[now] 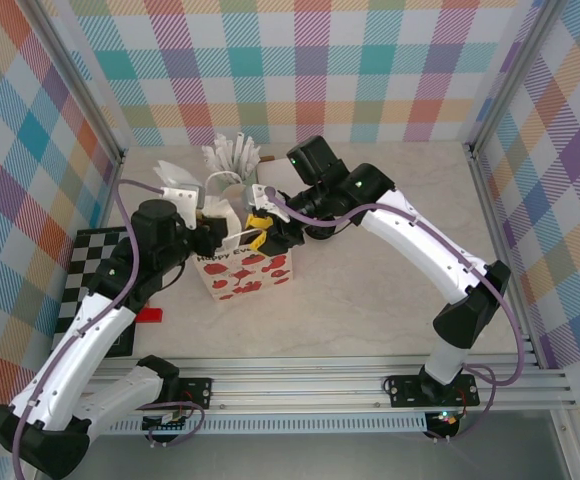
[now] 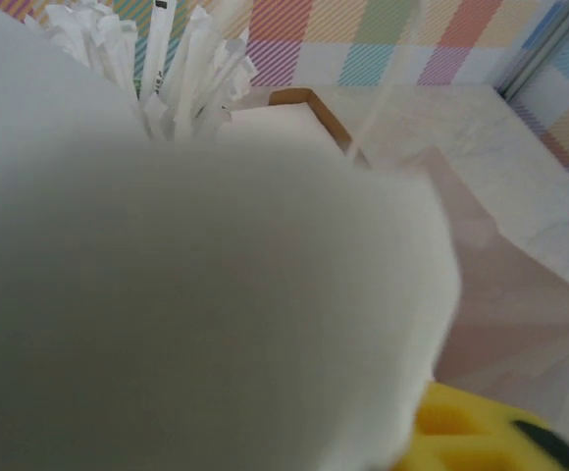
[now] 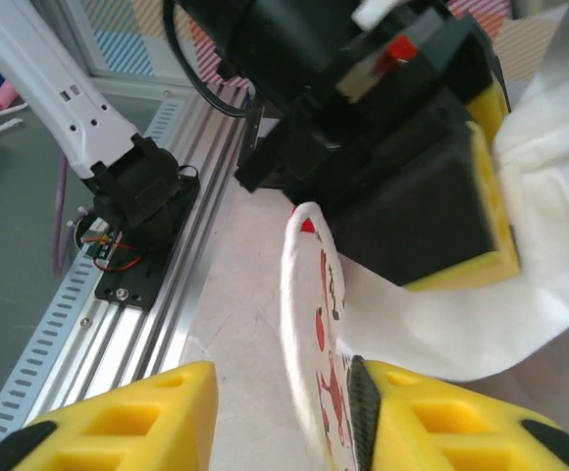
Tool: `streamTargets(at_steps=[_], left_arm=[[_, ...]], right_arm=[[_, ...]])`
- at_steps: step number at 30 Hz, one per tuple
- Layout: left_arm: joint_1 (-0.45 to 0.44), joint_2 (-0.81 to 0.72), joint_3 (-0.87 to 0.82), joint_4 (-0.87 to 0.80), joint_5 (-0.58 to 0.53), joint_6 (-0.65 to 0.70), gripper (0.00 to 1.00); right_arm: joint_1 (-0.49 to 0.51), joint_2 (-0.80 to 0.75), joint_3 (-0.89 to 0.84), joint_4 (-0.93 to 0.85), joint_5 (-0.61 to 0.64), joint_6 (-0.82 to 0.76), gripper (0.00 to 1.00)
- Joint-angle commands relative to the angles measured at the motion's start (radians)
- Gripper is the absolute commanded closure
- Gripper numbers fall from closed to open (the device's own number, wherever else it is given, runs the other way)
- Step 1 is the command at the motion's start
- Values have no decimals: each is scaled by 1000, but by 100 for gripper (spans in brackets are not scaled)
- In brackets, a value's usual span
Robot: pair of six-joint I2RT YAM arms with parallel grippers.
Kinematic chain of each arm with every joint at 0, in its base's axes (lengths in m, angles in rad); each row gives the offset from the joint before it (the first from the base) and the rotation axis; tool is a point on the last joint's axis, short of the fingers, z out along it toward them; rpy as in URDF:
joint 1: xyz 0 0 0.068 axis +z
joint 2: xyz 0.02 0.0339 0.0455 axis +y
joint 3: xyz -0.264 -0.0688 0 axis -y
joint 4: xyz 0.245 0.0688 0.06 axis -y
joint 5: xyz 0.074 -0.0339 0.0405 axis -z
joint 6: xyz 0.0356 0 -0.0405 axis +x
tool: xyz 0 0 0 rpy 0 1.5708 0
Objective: Pack the takeout coffee
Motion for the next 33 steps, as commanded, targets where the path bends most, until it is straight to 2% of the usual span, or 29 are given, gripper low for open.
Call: streamTargets(at_steps=[1, 3, 6, 12, 14, 16, 19, 21, 23, 25, 28, 32, 33], left_arm=[[-2, -19, 58, -75, -48, 100, 27], [8, -39, 82, -96, -31, 115, 17], [23, -76, 101, -111, 12, 134, 9], [45, -73, 143, -150, 9, 88, 3], [50, -53, 162, -161, -47, 53, 5], [53, -34, 192, -180, -176, -20, 6], [56, -34, 218, -198, -386, -111, 4], [62, -53, 219, -190, -417, -126, 3], [65, -68, 209, -177, -382, -116, 3], [67, -68, 204, -175, -324, -85, 4], [68, -45, 205, -184, -324, -62, 9], [77, -7, 217, -195, -331, -62, 35], [78, 3, 219, -202, -328, -63, 38]], right_arm=[[8, -2, 8, 53, 10, 28, 48], [8, -28, -19, 75, 8, 32, 46], [8, -61, -33, 72, 10, 34, 39], [6, -154, -91, 146, 68, 90, 32], [-2, -194, -117, 237, 138, 186, 28], [-24, -217, -118, 310, 219, 324, 22], [-66, -227, -119, 380, 294, 519, 0], [-73, -216, -117, 384, 361, 583, 0], [-73, -202, -110, 373, 422, 597, 0], [-75, -186, -114, 377, 471, 655, 0], [-78, -118, -70, 326, 446, 636, 1], [-78, 76, 184, 126, 474, 691, 8], [-78, 125, 259, 78, 477, 723, 10]])
